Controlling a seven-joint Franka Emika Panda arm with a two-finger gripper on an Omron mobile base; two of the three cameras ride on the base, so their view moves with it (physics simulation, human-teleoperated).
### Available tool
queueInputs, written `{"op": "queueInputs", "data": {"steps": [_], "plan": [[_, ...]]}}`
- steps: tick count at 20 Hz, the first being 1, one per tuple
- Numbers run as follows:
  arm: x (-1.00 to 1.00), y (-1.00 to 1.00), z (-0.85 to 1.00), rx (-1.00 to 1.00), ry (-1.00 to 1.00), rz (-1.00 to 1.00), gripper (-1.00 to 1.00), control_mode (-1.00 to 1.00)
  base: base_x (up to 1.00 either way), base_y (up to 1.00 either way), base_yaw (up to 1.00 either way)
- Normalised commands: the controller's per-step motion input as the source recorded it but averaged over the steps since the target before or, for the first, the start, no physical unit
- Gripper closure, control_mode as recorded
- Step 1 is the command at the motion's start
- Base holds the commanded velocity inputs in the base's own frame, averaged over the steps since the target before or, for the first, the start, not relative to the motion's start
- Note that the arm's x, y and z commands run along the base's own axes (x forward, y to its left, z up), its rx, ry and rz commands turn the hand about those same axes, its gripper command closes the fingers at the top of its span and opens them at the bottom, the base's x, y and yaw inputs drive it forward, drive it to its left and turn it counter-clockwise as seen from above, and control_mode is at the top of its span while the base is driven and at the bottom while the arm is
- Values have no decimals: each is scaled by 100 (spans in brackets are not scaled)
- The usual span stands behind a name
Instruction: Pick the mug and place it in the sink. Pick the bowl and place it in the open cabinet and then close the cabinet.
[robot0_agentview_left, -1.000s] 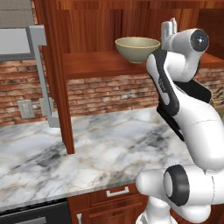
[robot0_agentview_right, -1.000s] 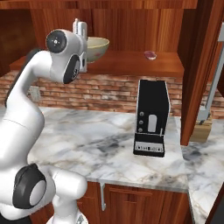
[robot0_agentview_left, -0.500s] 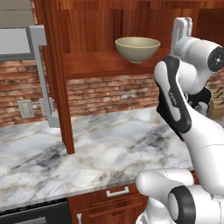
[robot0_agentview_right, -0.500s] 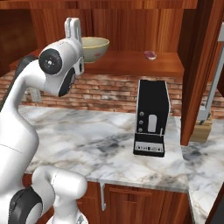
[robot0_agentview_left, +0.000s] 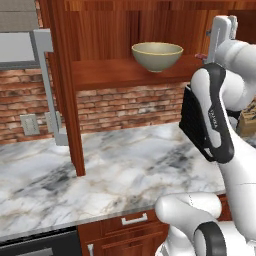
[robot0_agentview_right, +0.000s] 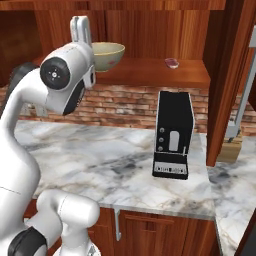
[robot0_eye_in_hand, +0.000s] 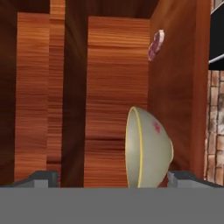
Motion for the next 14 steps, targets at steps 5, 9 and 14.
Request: {"op": "queueInputs", "data": {"steps": [5, 9, 14], "plan": [[-67, -14, -6, 0, 13, 6, -100, -100, 0, 0, 0], [-100, -5, -23, 1, 7, 1, -100, -100, 0, 0, 0], [-95, 1, 0, 3, 0, 0, -100, -100, 0, 0, 0]]}}
